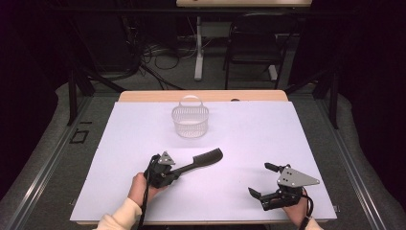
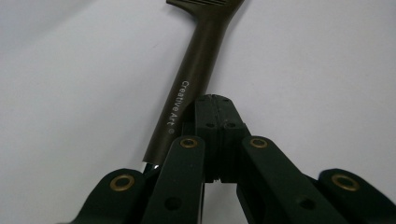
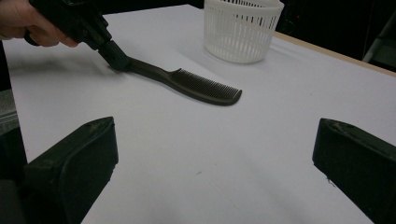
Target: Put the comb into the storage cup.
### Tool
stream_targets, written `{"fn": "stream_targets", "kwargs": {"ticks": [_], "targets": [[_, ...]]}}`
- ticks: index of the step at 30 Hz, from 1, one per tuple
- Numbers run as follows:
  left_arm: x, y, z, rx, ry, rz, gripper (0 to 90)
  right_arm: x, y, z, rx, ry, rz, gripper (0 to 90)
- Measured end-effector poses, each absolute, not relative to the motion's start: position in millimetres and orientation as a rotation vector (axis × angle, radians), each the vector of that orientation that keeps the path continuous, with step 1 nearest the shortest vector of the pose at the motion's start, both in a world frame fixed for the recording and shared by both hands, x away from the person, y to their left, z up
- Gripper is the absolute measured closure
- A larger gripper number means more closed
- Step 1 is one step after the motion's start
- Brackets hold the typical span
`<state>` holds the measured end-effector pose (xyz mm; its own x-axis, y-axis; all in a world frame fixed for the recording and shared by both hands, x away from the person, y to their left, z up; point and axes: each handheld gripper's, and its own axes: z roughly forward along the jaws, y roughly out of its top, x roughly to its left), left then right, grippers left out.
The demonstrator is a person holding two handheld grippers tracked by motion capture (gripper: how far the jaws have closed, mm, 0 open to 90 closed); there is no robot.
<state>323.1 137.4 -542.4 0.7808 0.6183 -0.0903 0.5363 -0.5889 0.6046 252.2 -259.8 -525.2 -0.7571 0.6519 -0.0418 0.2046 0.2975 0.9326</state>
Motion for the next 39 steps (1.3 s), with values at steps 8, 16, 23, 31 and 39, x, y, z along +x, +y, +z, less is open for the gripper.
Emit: {"fn": "stream_targets", "kwargs": {"ticks": [8, 16, 23, 31, 39], "targets": [[319, 135, -534, 2.333, 0.816, 0.142, 74.7, 252, -260, -525, 0.763, 2.156, 1.455, 0.0], [319, 138, -525, 2.319, 0.811, 0.155, 59.1, 253, -260, -526, 0.766, 2.155, 1.457, 0.0], [321, 143, -520, 2.309, 0.825, 0.175, 40.3, 253, -260, -526, 0.770, 2.157, 1.456, 0.0], [324, 145, -516, 2.311, 0.840, 0.201, 22.7, 253, -260, -526, 0.772, 2.156, 1.454, 0.0], [327, 148, -513, 2.341, 0.836, 0.225, 9.3, 253, -260, -527, 0.778, 2.160, 1.449, 0.0]]}}
